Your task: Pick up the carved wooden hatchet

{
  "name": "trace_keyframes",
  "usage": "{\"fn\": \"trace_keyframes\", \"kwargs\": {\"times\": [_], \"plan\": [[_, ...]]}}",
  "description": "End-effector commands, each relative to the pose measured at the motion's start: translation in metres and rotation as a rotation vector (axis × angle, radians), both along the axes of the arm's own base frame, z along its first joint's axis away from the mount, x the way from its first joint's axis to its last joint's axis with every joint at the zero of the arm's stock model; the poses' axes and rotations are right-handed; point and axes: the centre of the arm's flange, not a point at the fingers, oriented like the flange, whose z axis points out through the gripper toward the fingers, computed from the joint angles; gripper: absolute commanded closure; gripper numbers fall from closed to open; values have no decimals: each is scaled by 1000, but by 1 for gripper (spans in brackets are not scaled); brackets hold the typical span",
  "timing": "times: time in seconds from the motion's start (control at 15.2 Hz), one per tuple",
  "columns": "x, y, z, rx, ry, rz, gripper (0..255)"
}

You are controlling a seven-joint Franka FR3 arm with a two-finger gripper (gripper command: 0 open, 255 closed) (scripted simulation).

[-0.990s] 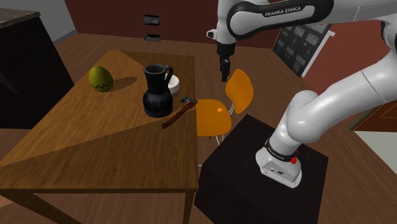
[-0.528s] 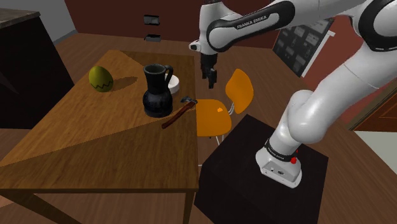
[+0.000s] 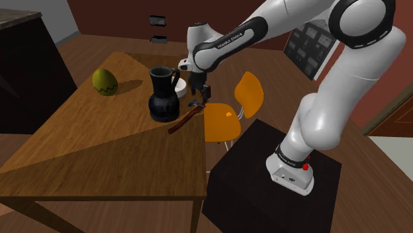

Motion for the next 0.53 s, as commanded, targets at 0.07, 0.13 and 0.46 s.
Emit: {"fn": "trace_keyframes", "kwargs": {"times": [0.07, 0.13, 0.46], "plan": [[12, 24, -27, 21, 8, 142, 0], [15, 33, -36, 28, 11, 188, 0], [22, 55, -67, 44, 18, 299, 0]]}}
